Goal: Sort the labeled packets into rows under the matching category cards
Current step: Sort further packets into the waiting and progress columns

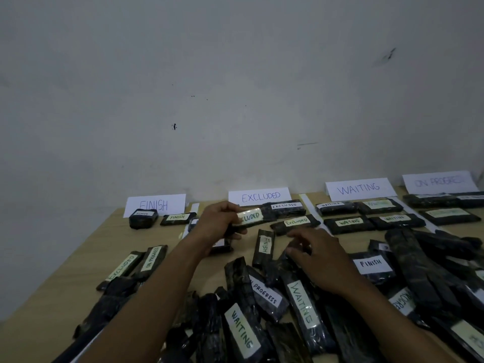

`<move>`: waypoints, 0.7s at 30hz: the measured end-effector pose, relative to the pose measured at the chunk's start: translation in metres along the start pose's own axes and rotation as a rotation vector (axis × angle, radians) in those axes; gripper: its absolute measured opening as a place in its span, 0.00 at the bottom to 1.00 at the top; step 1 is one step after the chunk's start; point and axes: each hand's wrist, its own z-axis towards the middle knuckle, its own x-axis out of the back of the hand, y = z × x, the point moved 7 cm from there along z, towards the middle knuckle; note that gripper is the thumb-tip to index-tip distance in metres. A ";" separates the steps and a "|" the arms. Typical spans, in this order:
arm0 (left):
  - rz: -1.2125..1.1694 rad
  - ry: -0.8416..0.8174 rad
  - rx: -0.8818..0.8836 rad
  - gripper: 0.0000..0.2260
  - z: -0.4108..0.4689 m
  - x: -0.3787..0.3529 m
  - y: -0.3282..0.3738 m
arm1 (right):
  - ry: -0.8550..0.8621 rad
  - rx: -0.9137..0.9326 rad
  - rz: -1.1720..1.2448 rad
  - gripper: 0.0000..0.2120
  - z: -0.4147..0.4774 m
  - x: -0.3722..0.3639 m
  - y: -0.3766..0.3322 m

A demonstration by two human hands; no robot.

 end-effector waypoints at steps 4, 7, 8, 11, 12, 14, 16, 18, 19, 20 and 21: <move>0.288 0.119 -0.100 0.07 0.034 0.017 0.011 | -0.057 0.057 -0.136 0.12 0.003 -0.013 0.002; 0.533 0.135 -0.178 0.07 0.061 0.015 0.014 | -0.071 0.078 -0.163 0.11 0.003 -0.015 0.004; 0.611 0.120 -0.189 0.08 0.068 0.011 0.014 | -0.076 0.081 -0.165 0.11 0.003 -0.016 0.006; 0.781 0.040 -0.172 0.09 0.089 0.002 0.007 | -0.085 0.083 -0.164 0.10 0.003 -0.017 0.009; 0.835 0.000 -0.161 0.08 0.094 -0.001 0.004 | -0.085 0.088 -0.171 0.10 0.003 -0.018 0.010; 0.947 -0.084 -0.140 0.07 0.100 -0.006 -0.003 | -0.088 0.103 -0.189 0.10 0.004 -0.020 0.009; 1.026 -0.147 -0.130 0.06 0.105 -0.008 -0.011 | -0.086 0.110 -0.198 0.10 0.004 -0.021 0.009; 1.109 -0.177 -0.147 0.03 0.107 -0.010 -0.018 | -0.082 0.112 -0.201 0.10 0.004 -0.021 0.009; 1.157 -0.187 -0.162 0.02 0.108 -0.011 -0.020 | -0.080 0.115 -0.203 0.10 0.004 -0.022 0.010; 1.199 -0.193 -0.177 0.02 0.109 -0.013 -0.023 | -0.079 0.116 -0.205 0.10 0.004 -0.022 0.010; 1.230 -0.191 -0.195 0.03 0.109 -0.014 -0.024 | -0.079 0.116 -0.206 0.10 0.004 -0.023 0.010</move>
